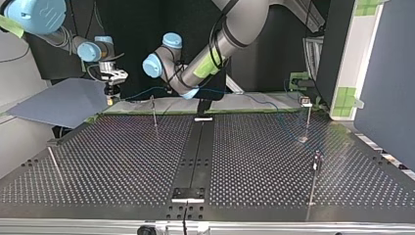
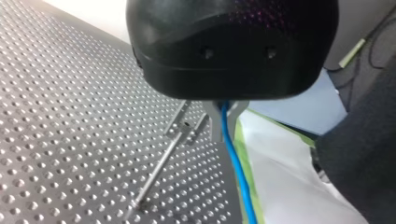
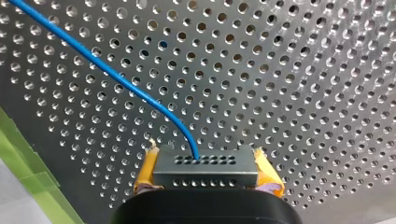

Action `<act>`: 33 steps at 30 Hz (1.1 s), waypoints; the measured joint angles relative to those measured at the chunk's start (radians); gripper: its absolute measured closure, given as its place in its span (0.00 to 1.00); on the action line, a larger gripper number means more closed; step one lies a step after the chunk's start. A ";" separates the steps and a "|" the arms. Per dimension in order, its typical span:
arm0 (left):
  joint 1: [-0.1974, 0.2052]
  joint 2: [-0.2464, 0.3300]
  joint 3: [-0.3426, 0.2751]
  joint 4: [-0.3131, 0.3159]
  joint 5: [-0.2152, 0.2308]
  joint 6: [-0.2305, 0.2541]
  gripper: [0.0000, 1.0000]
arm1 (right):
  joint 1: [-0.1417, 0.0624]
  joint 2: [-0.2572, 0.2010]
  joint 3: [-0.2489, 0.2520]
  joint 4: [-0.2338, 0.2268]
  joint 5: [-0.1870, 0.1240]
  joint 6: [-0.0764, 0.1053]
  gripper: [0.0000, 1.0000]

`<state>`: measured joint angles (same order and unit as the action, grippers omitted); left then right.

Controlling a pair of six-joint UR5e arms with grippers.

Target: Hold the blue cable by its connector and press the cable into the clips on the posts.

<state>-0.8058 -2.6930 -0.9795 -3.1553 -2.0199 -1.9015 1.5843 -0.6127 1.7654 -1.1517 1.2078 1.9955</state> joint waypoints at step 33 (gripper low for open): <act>0.030 -0.144 0.124 0.288 0.011 -0.027 1.00 | 0.003 0.000 -0.009 -0.004 -0.017 0.005 1.00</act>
<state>-0.7758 -2.8366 -0.8552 -2.8669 -2.0085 -1.9281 1.5870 -0.6124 1.7564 -1.1553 1.1908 2.0001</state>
